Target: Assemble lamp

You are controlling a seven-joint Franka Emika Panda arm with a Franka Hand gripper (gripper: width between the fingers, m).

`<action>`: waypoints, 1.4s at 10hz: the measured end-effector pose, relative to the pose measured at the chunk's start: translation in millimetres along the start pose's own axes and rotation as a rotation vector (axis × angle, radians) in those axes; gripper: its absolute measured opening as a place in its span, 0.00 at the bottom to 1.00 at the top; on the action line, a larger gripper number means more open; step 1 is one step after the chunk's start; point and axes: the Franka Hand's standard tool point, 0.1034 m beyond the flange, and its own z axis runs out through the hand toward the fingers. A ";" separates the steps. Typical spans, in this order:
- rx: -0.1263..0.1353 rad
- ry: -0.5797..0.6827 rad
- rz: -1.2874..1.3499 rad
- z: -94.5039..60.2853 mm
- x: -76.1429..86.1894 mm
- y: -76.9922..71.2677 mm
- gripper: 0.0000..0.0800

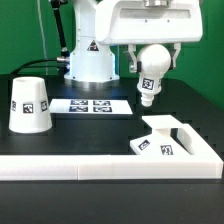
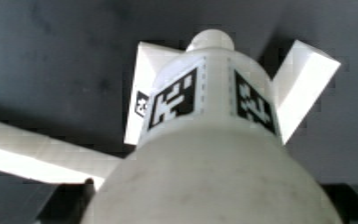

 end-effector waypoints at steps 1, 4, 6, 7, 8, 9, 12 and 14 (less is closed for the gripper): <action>-0.013 0.029 -0.065 -2.2 4.5 3.0 0.72; -0.029 0.058 -0.169 -4.8 13.7 8.3 0.72; -0.029 0.058 -0.168 -4.4 13.4 8.4 0.72; -0.029 0.059 -0.169 -4.9 14.3 8.5 0.72; -0.039 0.083 -0.183 -9.8 24.0 9.6 0.72; -0.039 0.091 -0.188 -12.6 32.1 10.7 0.72; -0.057 0.121 -0.198 -10.4 33.3 17.0 0.72; -0.075 0.159 -0.203 -8.7 38.0 16.1 0.72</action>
Offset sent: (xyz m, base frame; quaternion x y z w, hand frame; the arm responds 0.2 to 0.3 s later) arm 0.0000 0.0000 0.0000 0.0000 0.0000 0.0000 1.0000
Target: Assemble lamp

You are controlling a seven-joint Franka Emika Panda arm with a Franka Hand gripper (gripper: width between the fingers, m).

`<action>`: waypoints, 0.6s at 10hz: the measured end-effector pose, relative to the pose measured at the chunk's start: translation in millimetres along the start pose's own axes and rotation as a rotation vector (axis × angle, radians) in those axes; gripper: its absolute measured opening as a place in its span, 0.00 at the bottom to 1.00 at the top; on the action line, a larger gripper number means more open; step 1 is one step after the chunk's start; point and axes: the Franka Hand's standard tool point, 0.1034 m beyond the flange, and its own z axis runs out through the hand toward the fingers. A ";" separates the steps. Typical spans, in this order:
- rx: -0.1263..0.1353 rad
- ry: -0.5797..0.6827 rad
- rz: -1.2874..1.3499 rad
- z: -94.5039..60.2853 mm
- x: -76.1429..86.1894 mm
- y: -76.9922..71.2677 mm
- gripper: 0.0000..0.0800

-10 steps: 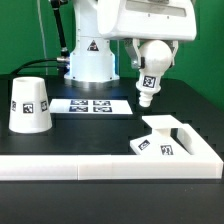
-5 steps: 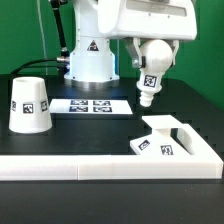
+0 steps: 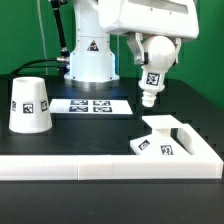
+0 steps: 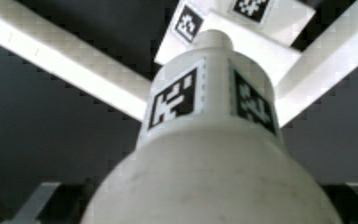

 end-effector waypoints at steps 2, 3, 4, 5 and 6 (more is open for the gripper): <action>-0.005 0.024 -0.005 8.3 5.1 -5.4 0.72; -0.017 0.044 -0.011 12.2 8.3 -3.0 0.72; -0.012 0.041 -0.008 16.8 9.3 -4.5 0.72; -0.011 0.040 -0.009 17.6 9.8 -5.6 0.72; -0.009 0.037 -0.008 19.3 8.2 -7.1 0.72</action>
Offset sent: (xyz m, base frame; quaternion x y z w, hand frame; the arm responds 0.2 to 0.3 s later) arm 0.0173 0.0127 -0.0047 0.0055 0.0078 0.0032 0.9999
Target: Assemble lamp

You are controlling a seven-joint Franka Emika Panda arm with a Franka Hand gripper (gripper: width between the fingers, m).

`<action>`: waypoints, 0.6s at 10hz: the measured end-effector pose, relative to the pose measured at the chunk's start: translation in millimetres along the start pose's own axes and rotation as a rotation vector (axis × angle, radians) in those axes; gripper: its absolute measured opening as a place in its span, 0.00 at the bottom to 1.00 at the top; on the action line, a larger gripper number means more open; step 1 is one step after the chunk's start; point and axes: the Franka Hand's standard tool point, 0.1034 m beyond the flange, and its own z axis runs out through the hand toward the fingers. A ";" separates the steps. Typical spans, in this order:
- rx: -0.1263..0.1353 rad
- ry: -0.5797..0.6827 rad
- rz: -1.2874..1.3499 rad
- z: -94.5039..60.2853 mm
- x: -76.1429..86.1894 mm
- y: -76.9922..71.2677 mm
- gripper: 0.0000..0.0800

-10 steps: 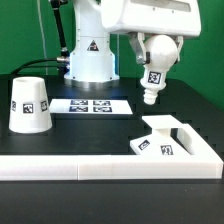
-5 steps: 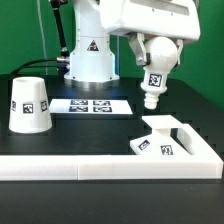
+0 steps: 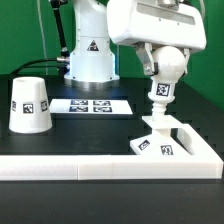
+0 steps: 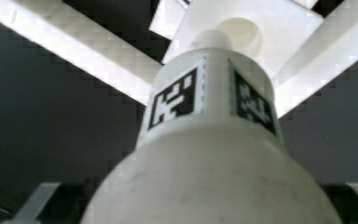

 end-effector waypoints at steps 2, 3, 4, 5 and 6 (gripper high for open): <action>0.006 -0.004 -0.002 2.4 -1.1 -5.9 0.72; 0.010 -0.005 -0.002 3.1 -0.9 -10.8 0.72; 0.013 -0.007 -0.005 3.8 -1.4 -13.9 0.72; 0.015 -0.009 -0.008 4.8 -1.9 -16.8 0.72; 0.017 -0.009 -0.010 6.1 -2.7 -18.5 0.72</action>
Offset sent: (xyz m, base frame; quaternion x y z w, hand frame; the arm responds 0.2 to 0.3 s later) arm -0.0093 0.0082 -0.0040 -0.0091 0.0015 0.0099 0.9999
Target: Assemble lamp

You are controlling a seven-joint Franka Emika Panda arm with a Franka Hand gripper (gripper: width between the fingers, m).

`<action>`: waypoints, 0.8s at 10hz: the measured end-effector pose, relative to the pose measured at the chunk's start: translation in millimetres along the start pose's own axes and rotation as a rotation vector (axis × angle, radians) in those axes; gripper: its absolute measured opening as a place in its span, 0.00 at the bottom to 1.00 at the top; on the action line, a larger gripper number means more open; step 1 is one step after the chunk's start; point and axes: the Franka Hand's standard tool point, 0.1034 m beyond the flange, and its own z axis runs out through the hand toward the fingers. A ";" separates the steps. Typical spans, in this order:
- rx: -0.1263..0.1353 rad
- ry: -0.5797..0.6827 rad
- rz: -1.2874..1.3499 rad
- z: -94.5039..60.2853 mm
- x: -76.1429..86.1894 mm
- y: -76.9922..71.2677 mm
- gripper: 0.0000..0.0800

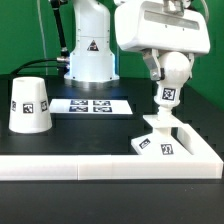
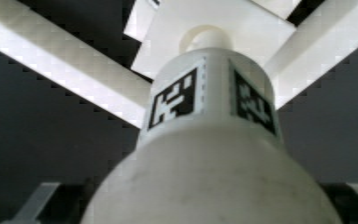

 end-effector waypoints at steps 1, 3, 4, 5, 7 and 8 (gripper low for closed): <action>0.002 -0.004 0.001 2.6 -2.3 -0.1 0.72; 0.005 -0.013 0.003 7.7 -7.3 0.3 0.72; 0.005 -0.012 0.003 10.7 -9.7 -0.6 0.72; -0.004 0.002 0.003 11.7 -9.9 -0.5 0.72; -0.026 0.036 0.002 11.7 -10.0 -0.6 0.72; -0.039 0.058 0.001 11.6 -9.9 -1.4 0.72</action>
Offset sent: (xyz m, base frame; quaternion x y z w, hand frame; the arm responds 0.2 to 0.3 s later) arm -0.0029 0.0012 -0.0107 0.0026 0.0138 -0.0040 0.9999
